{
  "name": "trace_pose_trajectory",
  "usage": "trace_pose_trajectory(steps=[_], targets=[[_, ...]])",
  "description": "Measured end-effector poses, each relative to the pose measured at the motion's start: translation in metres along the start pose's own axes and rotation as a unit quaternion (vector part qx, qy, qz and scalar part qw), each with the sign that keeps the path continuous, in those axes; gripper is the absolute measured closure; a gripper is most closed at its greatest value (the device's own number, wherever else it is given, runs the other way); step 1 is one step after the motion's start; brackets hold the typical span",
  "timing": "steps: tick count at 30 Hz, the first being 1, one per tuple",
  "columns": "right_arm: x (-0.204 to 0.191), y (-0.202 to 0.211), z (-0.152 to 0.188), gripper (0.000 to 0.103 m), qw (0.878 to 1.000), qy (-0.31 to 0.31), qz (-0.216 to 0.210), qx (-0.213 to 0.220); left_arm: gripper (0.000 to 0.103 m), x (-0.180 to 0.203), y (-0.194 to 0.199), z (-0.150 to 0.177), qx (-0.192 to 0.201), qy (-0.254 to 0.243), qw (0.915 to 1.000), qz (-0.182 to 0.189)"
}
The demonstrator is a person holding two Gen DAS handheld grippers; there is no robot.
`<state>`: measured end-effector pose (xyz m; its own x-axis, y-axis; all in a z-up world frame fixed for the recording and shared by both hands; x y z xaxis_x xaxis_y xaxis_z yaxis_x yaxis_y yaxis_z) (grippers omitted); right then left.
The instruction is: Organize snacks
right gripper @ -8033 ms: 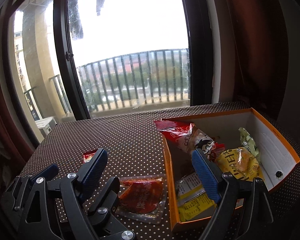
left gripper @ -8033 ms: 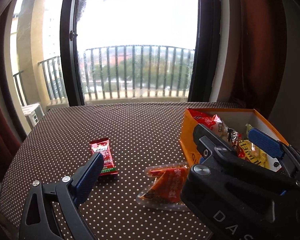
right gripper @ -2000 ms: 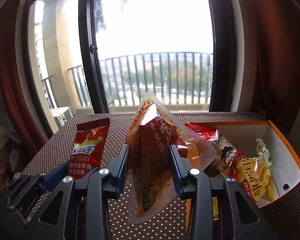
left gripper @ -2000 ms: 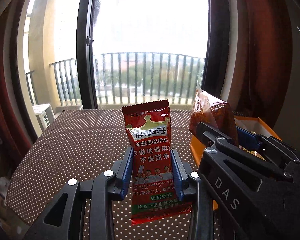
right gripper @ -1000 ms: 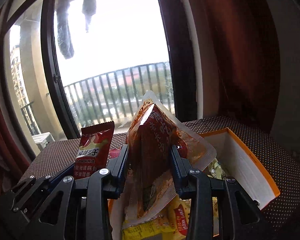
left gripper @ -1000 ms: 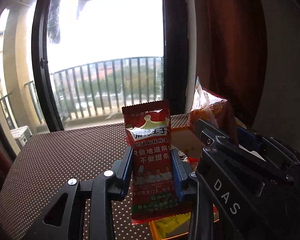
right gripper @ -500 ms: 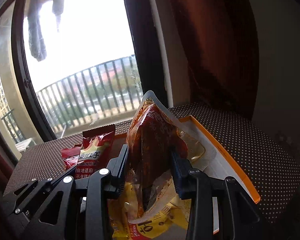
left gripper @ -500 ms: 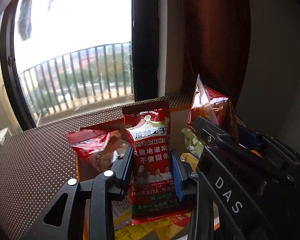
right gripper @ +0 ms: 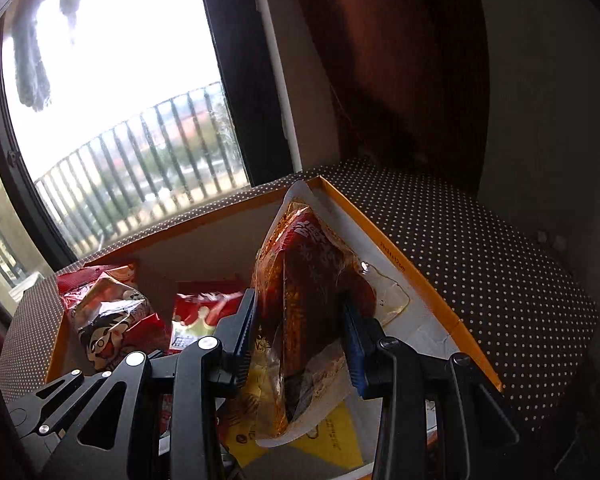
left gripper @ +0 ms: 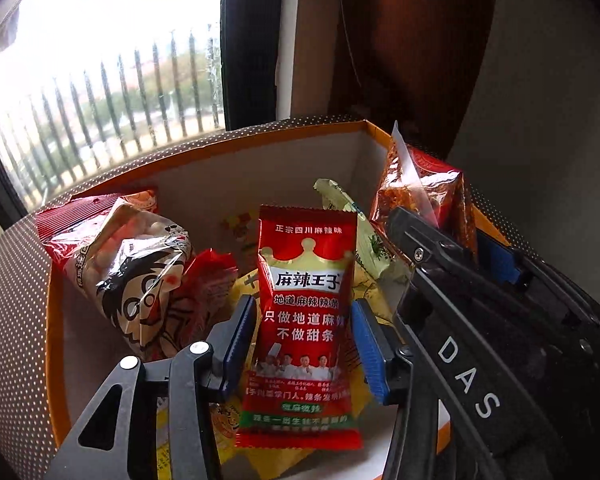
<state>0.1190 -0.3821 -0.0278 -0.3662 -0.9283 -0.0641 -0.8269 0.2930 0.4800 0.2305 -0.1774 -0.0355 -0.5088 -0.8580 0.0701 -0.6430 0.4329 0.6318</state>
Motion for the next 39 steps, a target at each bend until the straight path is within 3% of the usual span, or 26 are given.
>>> trace_pose_trajectory(steps=[9, 11, 13, 15, 22, 30, 39], targets=[[0.006, -0.002, 0.004, 0.055, 1.0, -0.018, -0.011, -0.022, 0.024, -0.024, -0.011, -0.016, 0.01, -0.012, 0.9998, -0.014], [0.007, 0.002, 0.003, 0.044, 1.0, -0.014, -0.009, -0.016, 0.02, -0.027, -0.008, -0.016, 0.017, -0.013, 0.9996, -0.019], [0.004, 0.009, 0.002, 0.021, 1.0, -0.016, -0.004, -0.001, 0.019, -0.035, -0.006, -0.019, 0.024, -0.012, 0.9994, -0.02], [0.001, 0.014, 0.001, 0.017, 1.0, -0.016, -0.004, 0.011, 0.018, -0.042, -0.001, -0.02, 0.031, -0.011, 0.9991, -0.024], [-0.012, 0.027, 0.004, 0.014, 1.0, -0.017, -0.021, 0.011, 0.017, -0.062, 0.022, -0.018, 0.057, -0.01, 0.9973, -0.047], [-0.042, 0.055, 0.013, 0.013, 0.999, -0.003, -0.034, 0.021, 0.014, -0.063, 0.068, 0.015, 0.091, -0.002, 0.9928, -0.079], [-0.081, 0.09, 0.017, 0.013, 0.997, 0.035, -0.049, 0.048, 0.006, -0.073, 0.129, 0.039, 0.144, -0.003, 0.9809, -0.13]])
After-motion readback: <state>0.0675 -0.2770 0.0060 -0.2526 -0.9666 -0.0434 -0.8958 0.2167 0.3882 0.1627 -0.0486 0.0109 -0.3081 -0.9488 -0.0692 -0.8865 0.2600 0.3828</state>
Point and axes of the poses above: each gripper's, at about its wrist camera, not at the fingertips, and y roughly against the way its jaws point, x to its right, z to its underside, the point moved 2 cm from there along -y, roughly the way its jaws point, and after that the axes turned 10 degrees about x, right-handed, at the moved point
